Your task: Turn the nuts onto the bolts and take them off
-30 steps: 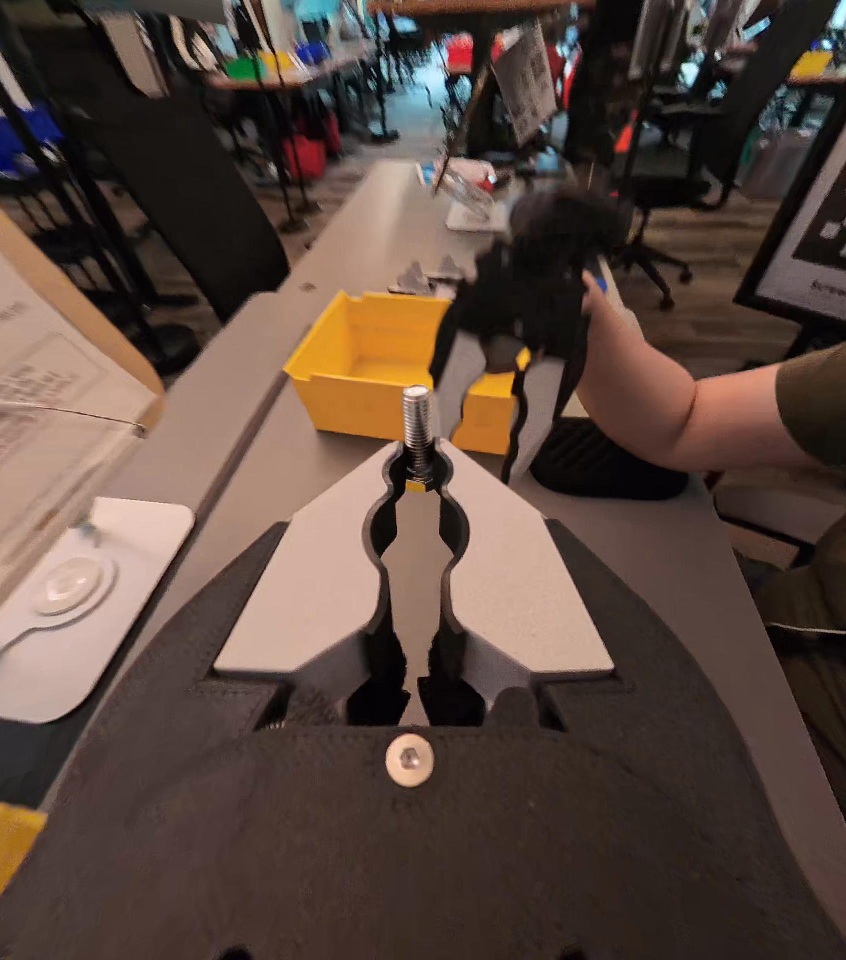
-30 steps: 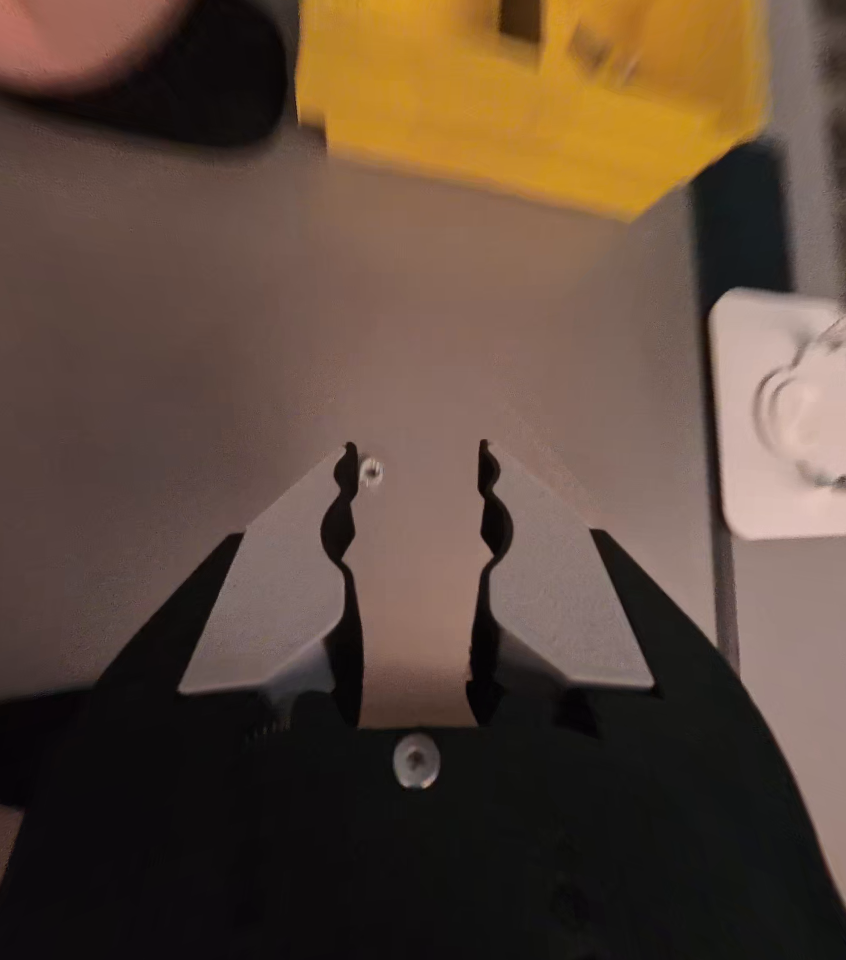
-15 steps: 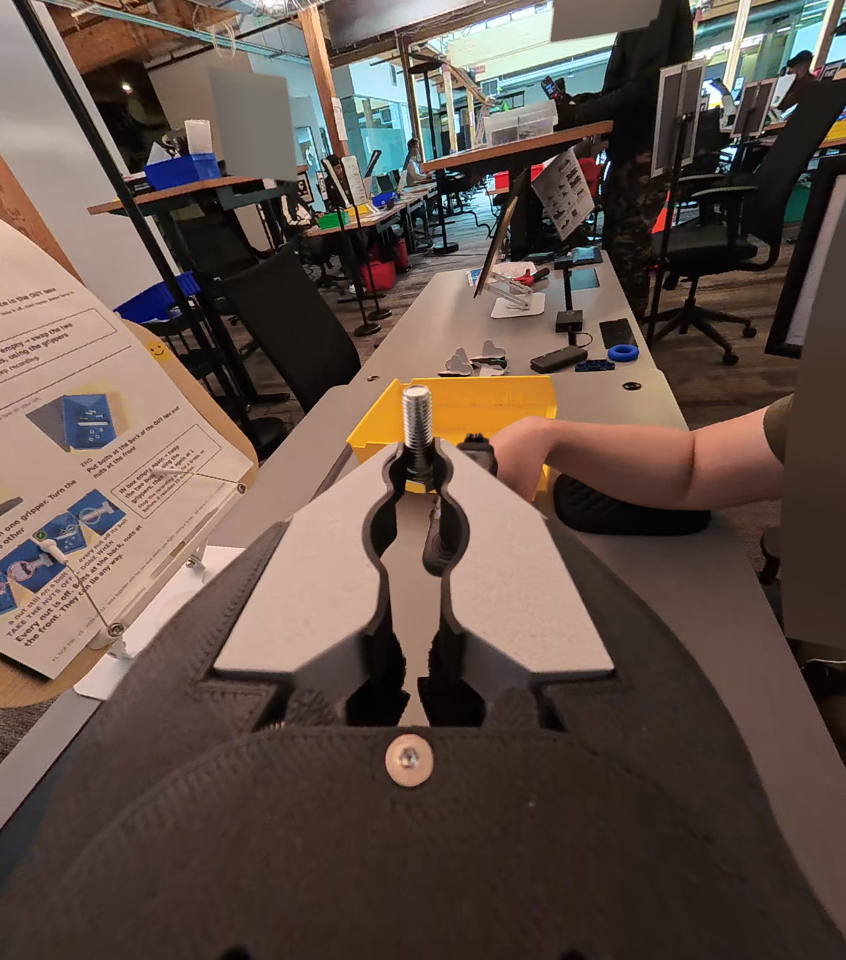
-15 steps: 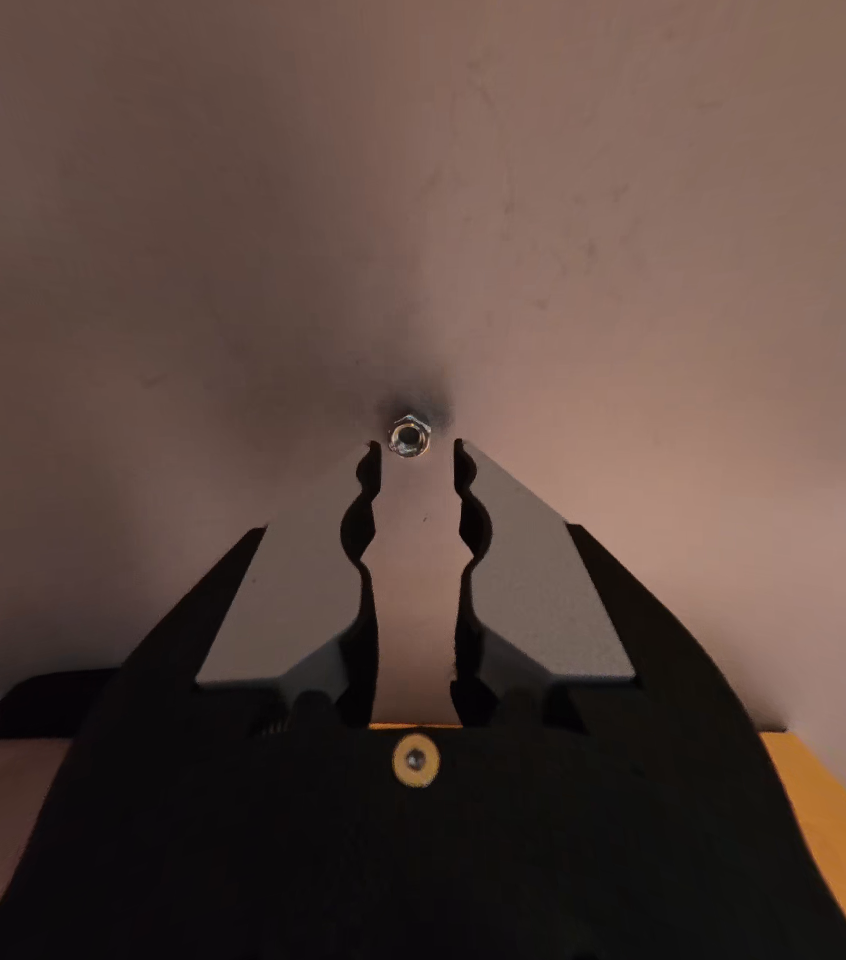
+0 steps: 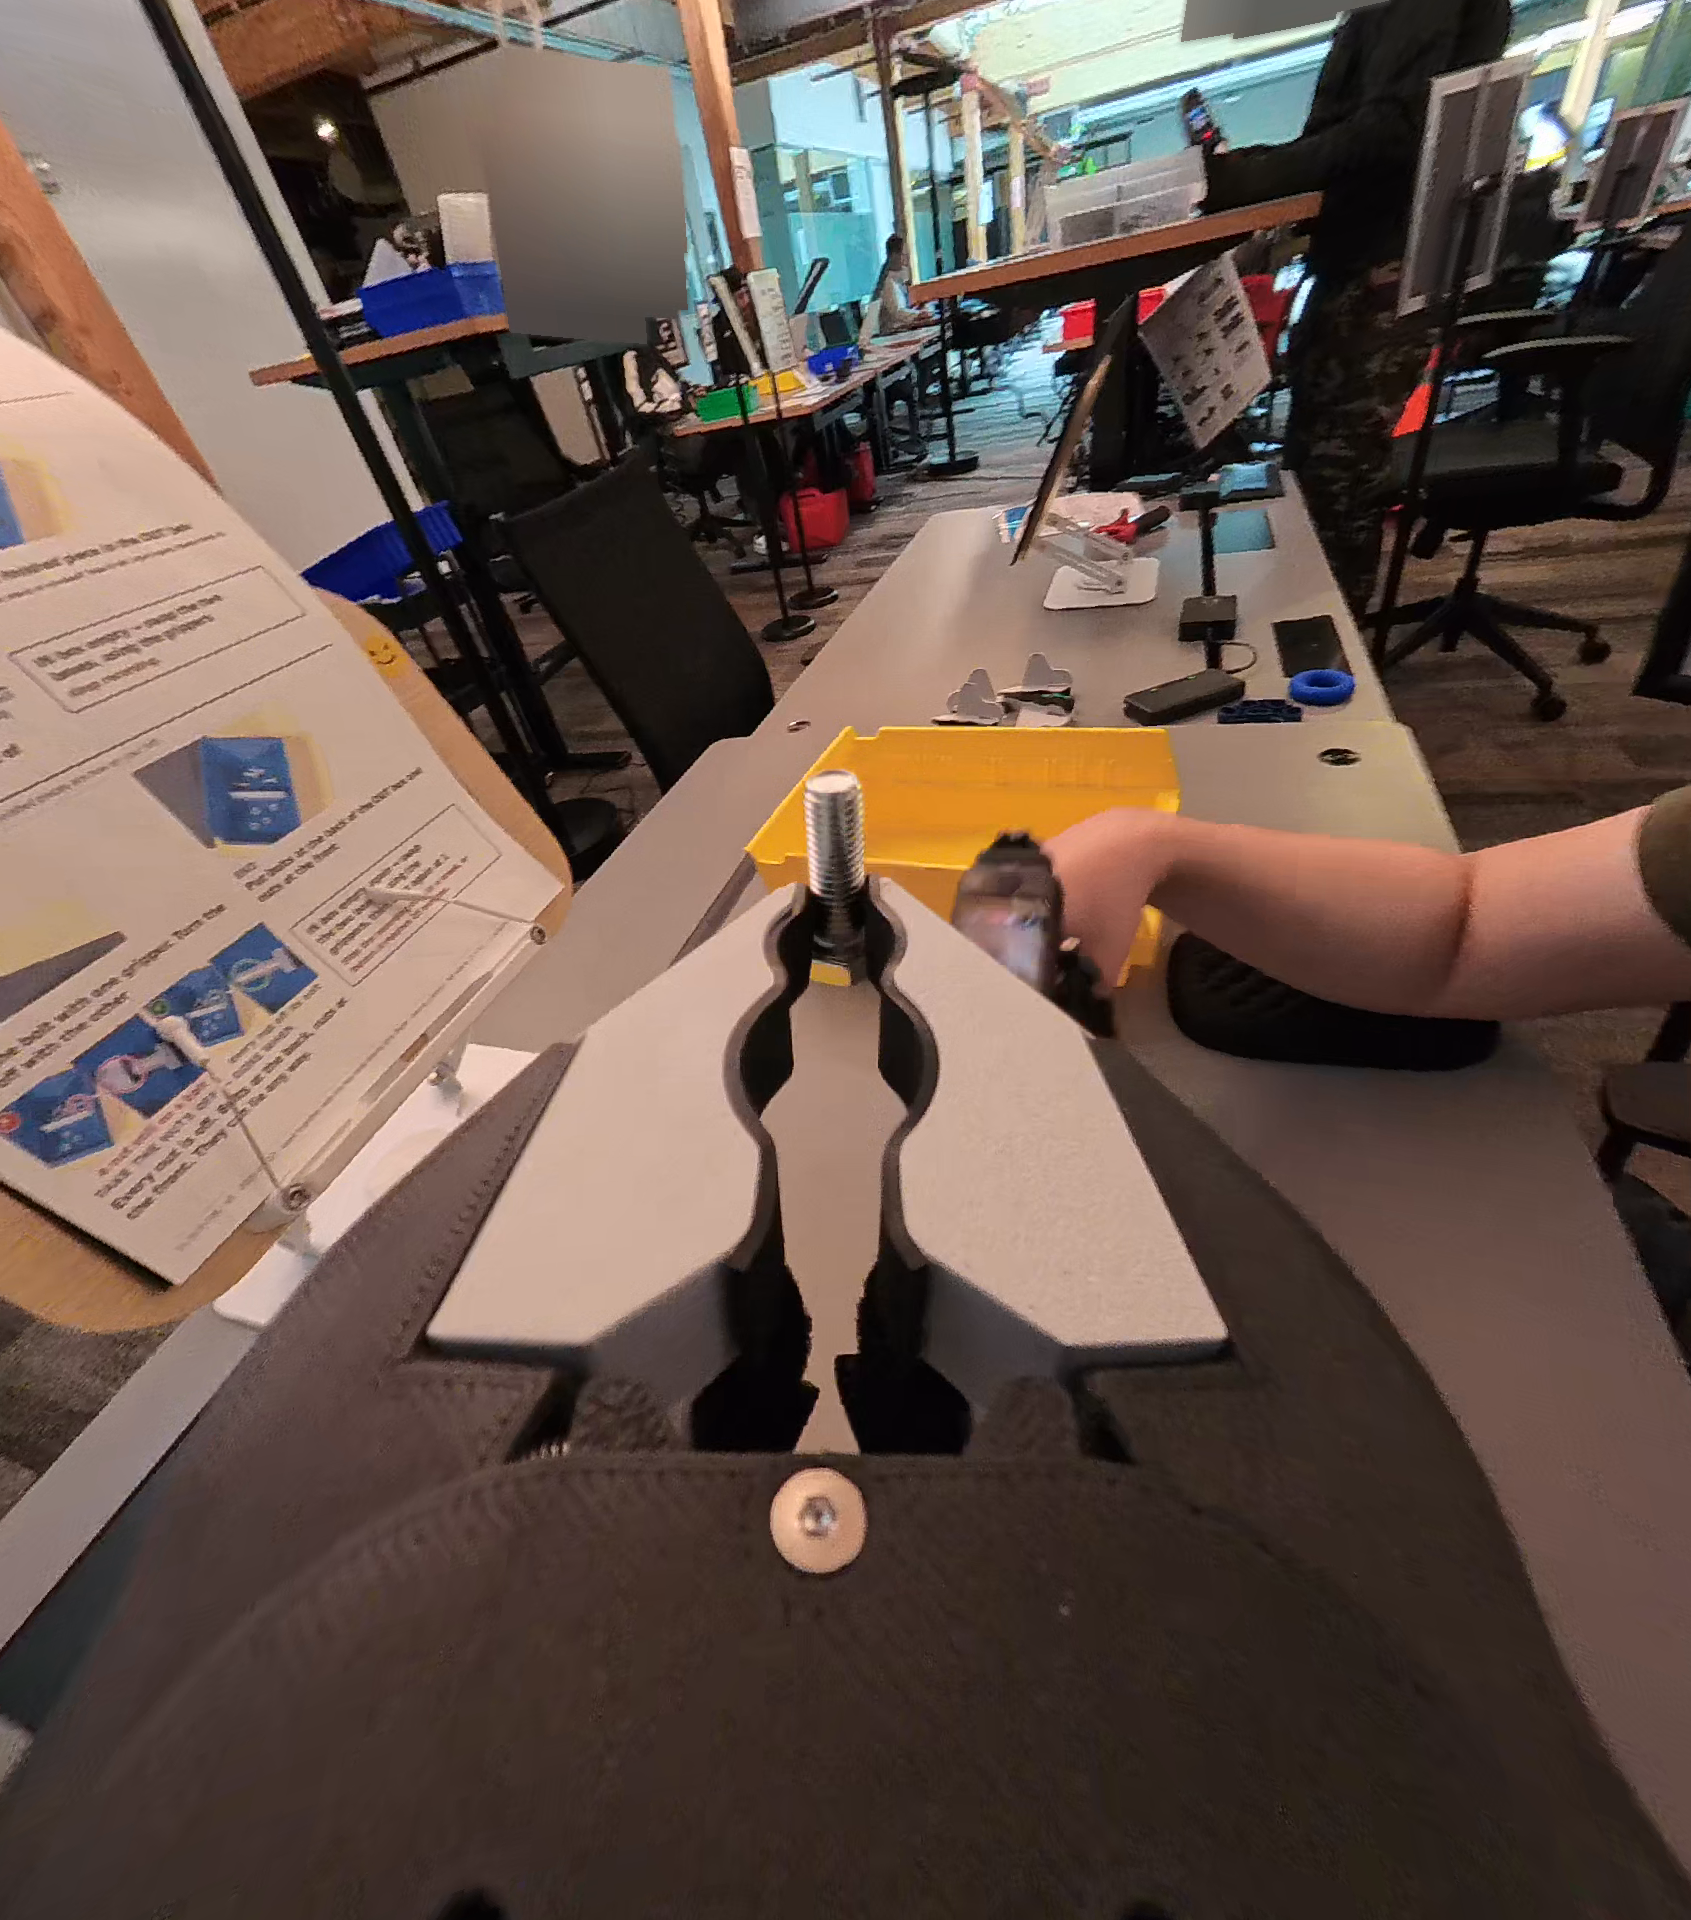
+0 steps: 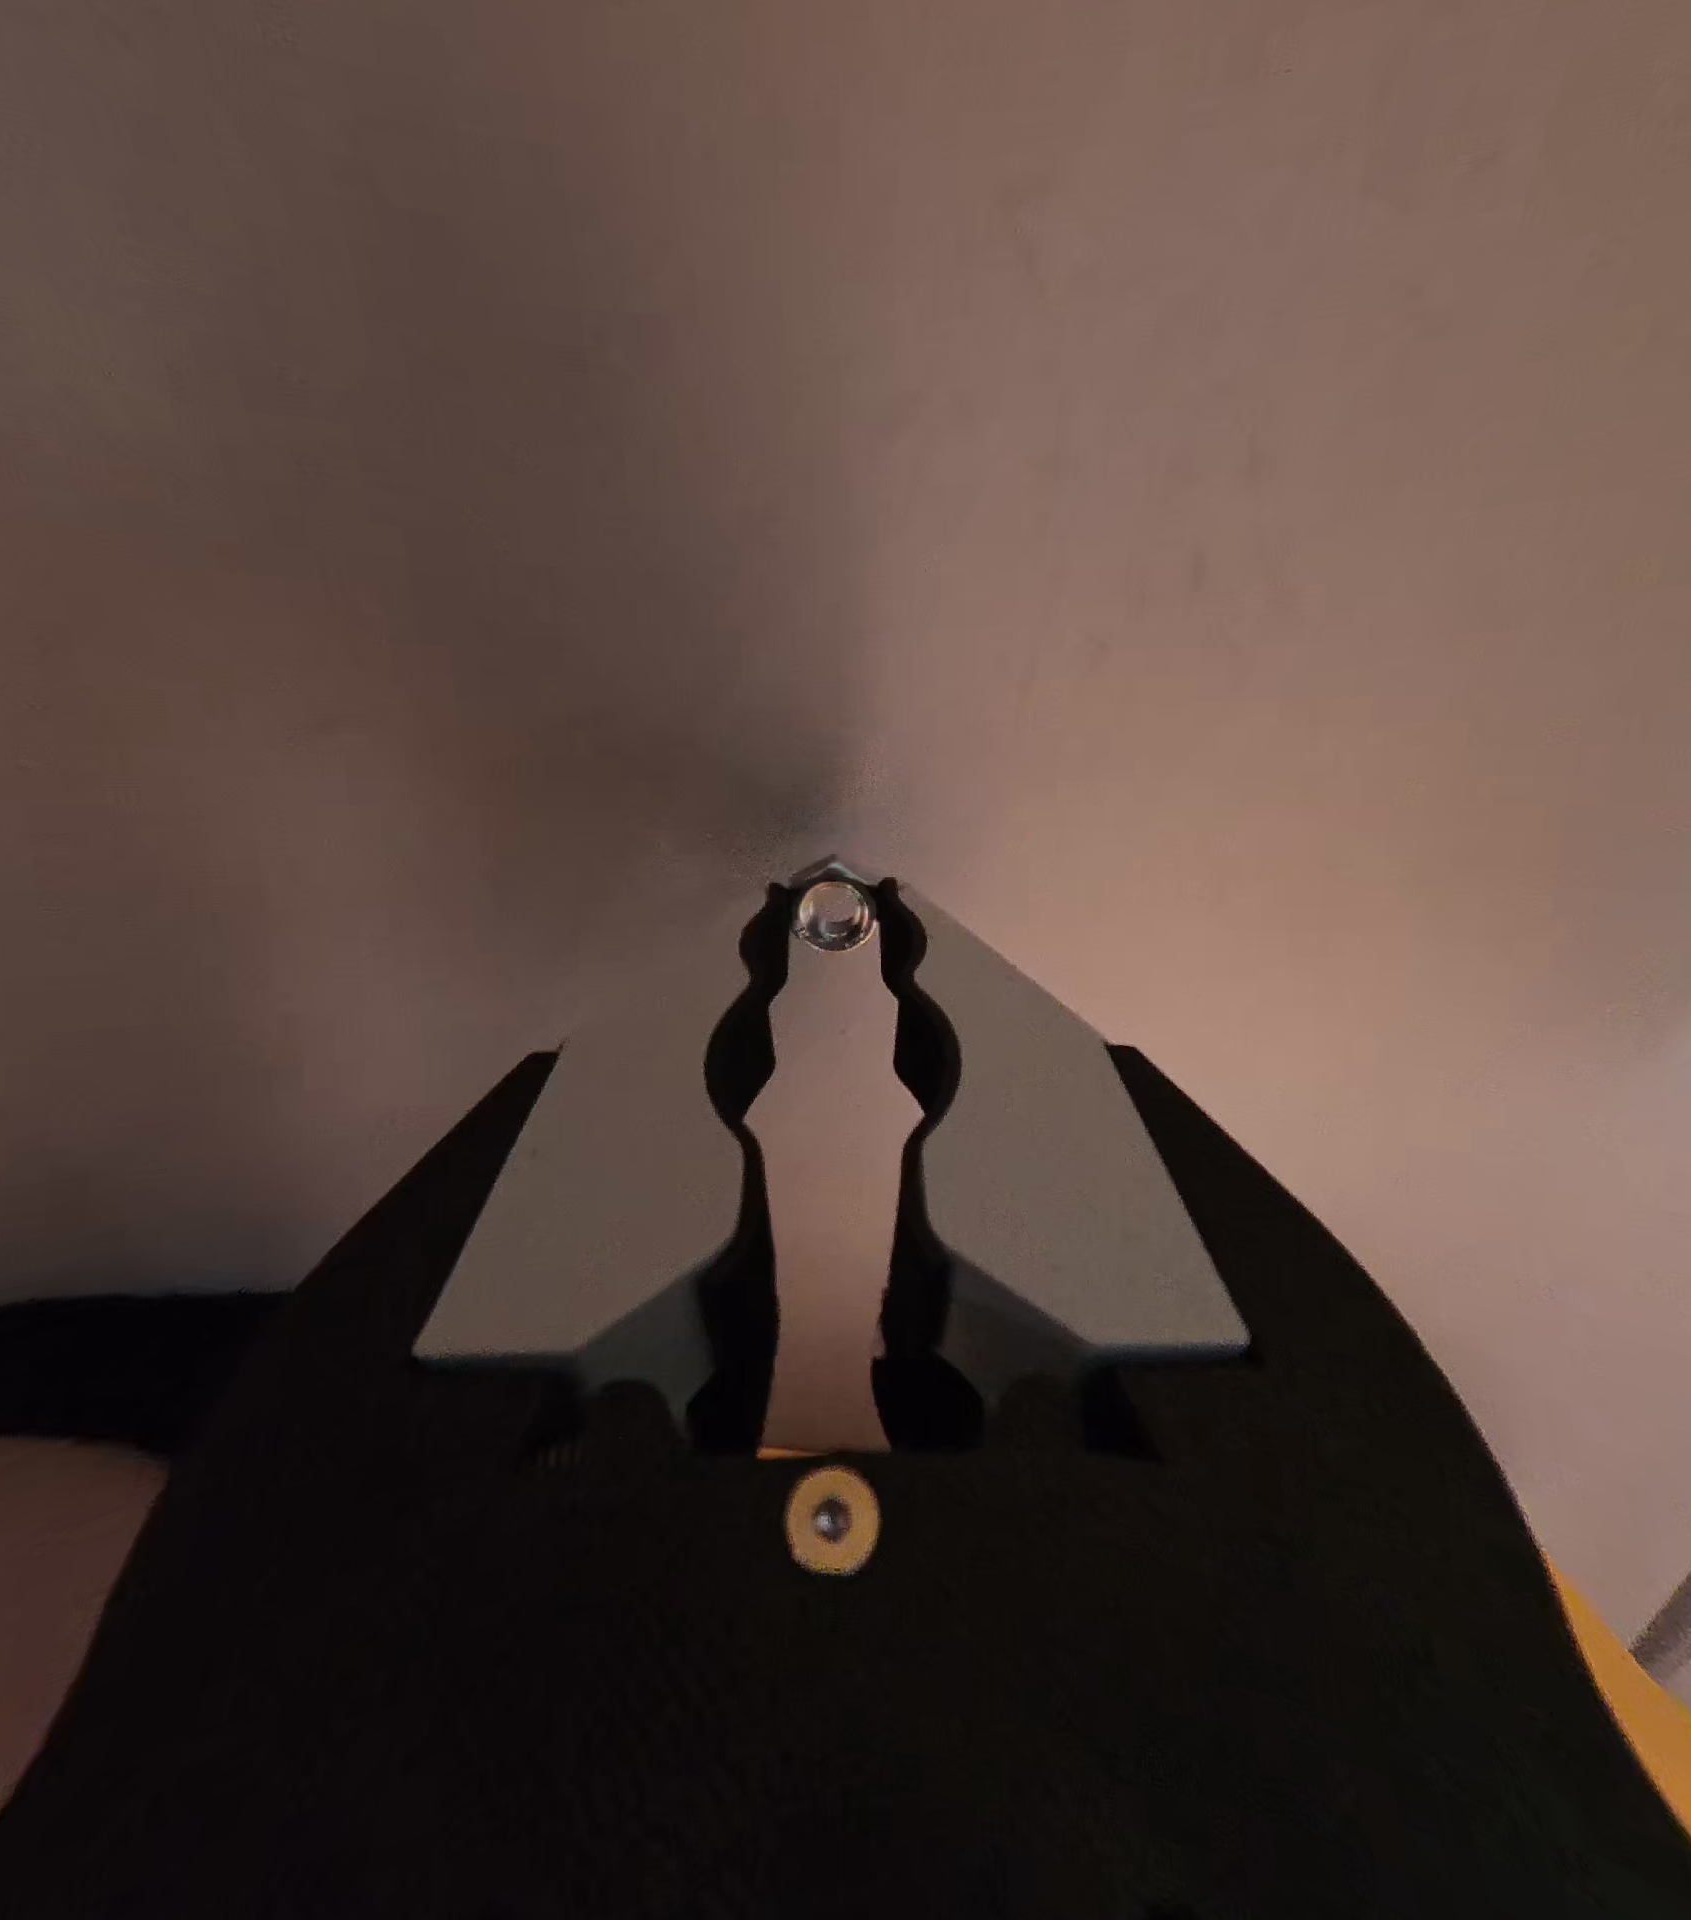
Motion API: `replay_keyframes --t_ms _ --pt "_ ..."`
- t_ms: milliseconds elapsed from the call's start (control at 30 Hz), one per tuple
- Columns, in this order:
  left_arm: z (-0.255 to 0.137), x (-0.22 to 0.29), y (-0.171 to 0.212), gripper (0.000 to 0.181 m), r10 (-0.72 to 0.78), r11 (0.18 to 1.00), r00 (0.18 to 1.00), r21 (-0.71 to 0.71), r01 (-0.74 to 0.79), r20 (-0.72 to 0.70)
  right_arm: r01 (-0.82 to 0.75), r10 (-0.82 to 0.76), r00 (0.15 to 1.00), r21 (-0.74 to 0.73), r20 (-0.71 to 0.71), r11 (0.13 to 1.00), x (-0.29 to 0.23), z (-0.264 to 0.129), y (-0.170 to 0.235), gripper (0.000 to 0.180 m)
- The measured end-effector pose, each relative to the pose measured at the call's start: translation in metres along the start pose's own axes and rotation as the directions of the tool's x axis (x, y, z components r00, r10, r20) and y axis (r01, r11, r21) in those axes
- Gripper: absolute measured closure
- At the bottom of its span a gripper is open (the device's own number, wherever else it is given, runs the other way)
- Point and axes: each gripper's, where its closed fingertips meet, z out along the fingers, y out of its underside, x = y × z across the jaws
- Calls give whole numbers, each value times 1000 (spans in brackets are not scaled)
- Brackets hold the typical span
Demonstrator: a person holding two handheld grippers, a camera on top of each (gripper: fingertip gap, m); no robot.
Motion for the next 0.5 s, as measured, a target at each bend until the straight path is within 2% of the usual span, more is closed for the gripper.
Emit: replay_keyframes --t_ms 33,133,233,400,500 --pt "3 -5 4 174 1 1000 1000 -18 -1 26 15 -15 1000 41 -2 999 -3 -11 -4 163" --pt "25 -26 24 174 30 994 992 -109 -17 121 97 -88 994 188 -58 977 -15 -53 -16 163" --pt "66 -38 51 173 54 979 986 -204 -20 160 198 -150 974 313 -172 929 -26 -98 -23 164" --pt "158 -18 112 173 126 934 988 -346 -89 84 315 -134 902 415 -409 853 -26 -159 -16 164" --pt "195 -4 143 173 238 903 970 -379 -200 54 313 -74 860 407 -505 858 -10 -176 3 164"
